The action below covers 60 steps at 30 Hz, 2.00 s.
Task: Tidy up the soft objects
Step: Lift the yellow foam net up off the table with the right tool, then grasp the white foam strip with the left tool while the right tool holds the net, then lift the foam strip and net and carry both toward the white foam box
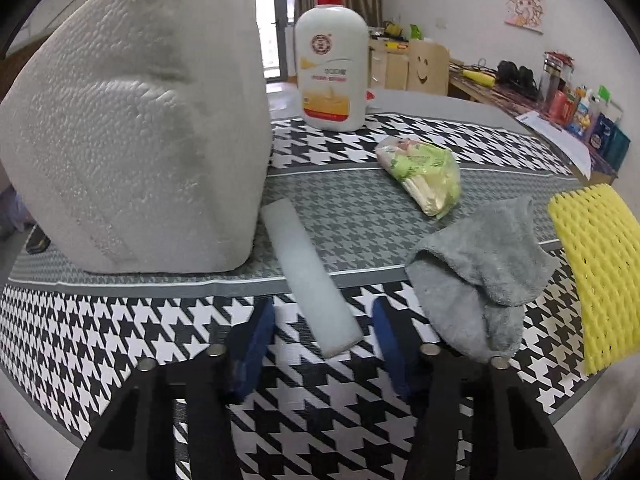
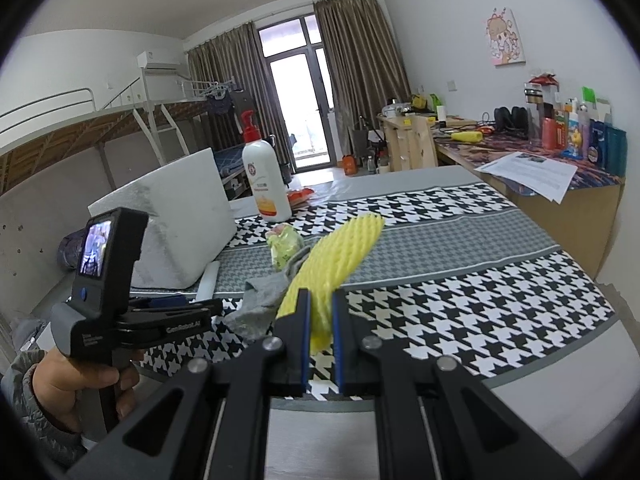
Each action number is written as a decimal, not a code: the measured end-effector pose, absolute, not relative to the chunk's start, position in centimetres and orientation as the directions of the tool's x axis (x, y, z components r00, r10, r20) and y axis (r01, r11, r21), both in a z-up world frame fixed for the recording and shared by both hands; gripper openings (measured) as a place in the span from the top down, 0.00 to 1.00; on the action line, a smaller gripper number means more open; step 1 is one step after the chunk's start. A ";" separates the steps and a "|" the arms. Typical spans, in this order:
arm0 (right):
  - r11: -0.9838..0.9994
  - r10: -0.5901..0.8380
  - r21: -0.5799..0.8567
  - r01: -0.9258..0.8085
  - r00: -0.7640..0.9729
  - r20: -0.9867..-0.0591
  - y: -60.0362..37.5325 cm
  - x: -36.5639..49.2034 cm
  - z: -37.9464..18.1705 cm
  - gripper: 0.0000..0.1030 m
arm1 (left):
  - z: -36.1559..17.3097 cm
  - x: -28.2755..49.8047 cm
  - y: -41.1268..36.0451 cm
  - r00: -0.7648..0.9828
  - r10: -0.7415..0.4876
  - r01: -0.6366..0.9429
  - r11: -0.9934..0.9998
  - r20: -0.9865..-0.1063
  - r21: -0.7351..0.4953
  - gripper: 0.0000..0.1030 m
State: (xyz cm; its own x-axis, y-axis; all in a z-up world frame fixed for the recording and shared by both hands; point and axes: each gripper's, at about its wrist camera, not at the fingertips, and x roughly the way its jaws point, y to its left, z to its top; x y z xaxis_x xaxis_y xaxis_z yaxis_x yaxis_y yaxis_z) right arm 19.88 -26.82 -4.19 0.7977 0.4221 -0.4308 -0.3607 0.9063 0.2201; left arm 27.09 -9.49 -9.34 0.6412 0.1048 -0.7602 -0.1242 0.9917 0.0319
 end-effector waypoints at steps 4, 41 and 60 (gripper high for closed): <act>0.905 0.424 0.223 -0.362 0.803 -0.418 -27.1 19.4 -4.0 0.88 | -9.4 27.8 -10.1 0.640 0.086 -0.094 0.995 -0.763 0.034 0.66; 0.917 0.399 0.147 -0.371 0.844 -0.357 -24.2 15.6 -1.1 0.88 | -1.3 18.6 -8.3 0.866 0.047 0.027 0.990 -0.497 0.142 0.88; 0.905 0.421 0.115 -0.409 0.828 -0.369 -21.4 15.6 -1.1 0.88 | -4.8 16.9 -5.0 0.815 0.054 0.019 0.993 -0.577 0.120 0.59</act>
